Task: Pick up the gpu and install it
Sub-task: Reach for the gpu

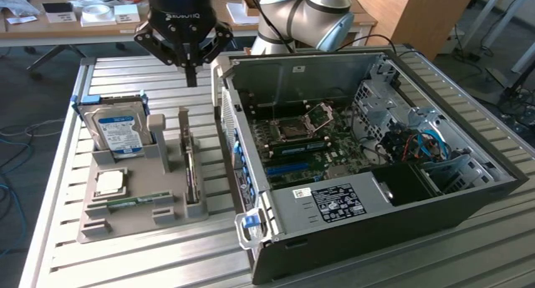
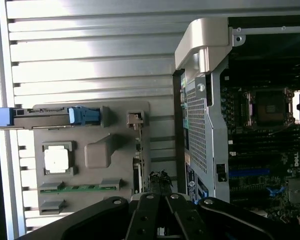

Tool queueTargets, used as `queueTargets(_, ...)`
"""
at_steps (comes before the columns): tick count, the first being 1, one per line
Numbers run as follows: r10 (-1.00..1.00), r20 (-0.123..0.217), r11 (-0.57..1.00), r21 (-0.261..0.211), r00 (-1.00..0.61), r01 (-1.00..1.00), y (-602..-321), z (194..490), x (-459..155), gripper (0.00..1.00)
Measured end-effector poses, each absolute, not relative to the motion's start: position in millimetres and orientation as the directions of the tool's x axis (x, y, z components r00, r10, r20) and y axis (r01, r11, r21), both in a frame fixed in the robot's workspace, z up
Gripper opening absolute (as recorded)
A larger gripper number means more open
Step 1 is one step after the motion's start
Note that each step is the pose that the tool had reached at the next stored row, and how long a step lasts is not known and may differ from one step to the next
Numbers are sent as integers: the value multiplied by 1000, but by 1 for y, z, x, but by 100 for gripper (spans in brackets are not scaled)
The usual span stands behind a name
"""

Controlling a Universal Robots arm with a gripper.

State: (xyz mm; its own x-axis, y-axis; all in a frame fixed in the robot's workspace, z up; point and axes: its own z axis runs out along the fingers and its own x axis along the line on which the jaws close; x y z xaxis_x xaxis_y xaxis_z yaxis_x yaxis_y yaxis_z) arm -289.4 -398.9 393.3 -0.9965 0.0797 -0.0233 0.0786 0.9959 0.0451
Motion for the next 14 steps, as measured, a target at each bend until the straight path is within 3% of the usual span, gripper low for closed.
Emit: queueTargets(14, 80, -23, 996, 45, -997, 79, -399, 392, -294, 11)
